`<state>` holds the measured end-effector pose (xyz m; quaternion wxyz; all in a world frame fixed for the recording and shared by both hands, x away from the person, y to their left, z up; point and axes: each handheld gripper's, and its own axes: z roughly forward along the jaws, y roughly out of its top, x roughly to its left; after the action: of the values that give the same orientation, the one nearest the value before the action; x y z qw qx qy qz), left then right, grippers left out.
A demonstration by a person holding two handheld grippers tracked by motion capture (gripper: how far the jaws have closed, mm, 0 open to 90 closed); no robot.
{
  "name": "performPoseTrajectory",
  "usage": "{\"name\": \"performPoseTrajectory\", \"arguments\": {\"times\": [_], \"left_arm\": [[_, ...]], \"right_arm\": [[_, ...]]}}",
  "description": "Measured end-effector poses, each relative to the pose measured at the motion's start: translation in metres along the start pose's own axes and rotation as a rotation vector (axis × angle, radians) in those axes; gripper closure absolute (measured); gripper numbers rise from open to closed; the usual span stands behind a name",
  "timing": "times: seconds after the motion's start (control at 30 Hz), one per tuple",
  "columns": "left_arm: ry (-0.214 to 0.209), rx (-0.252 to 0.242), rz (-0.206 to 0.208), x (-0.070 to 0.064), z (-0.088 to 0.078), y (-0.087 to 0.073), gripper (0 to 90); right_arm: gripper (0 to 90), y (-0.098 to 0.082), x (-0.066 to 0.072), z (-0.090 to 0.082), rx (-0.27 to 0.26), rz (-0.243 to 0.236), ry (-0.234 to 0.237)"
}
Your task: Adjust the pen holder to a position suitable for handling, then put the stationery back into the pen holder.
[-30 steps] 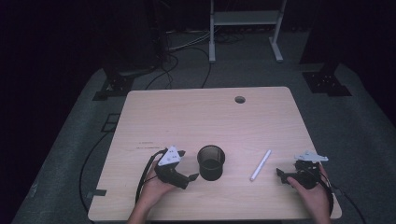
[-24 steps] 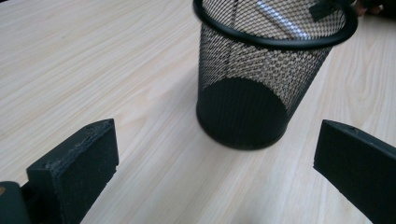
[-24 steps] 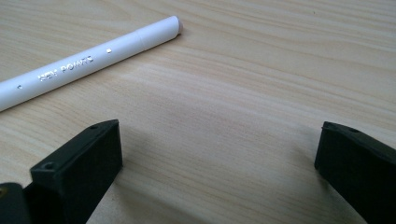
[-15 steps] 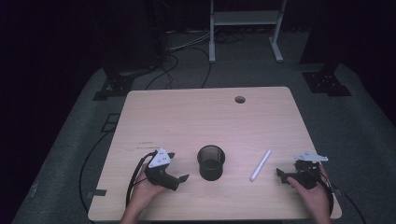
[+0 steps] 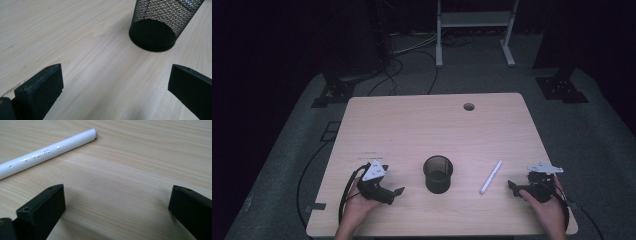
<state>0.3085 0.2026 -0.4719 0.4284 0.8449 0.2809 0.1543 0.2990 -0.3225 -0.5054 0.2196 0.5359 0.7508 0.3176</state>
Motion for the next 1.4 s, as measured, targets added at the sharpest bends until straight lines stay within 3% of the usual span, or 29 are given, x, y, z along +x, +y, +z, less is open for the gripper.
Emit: {"name": "performPoseTrajectory", "arguments": {"times": [0.53, 1.1, 1.23, 1.4], "left_arm": [[0.048, 0.114, -0.038, 0.019, -0.007, -0.026, 0.0], [0.074, 0.144, -0.046, 0.029, -0.004, -0.039, 0.0], [0.064, 0.152, -0.056, 0.030, -0.004, -0.039, 0.0], [0.064, 0.151, -0.058, 0.030, -0.004, -0.039, 0.0]], "right_arm": [[0.1, 0.000, 0.000, 0.000, 0.001, -0.001, 0.001], [0.6, -0.003, 0.004, -0.003, 0.002, 0.023, -0.021], [15.2, -0.004, 0.005, -0.007, -0.021, 0.025, -0.022], [27.3, -0.002, 0.007, -0.010, -0.011, 0.021, -0.021]]}}
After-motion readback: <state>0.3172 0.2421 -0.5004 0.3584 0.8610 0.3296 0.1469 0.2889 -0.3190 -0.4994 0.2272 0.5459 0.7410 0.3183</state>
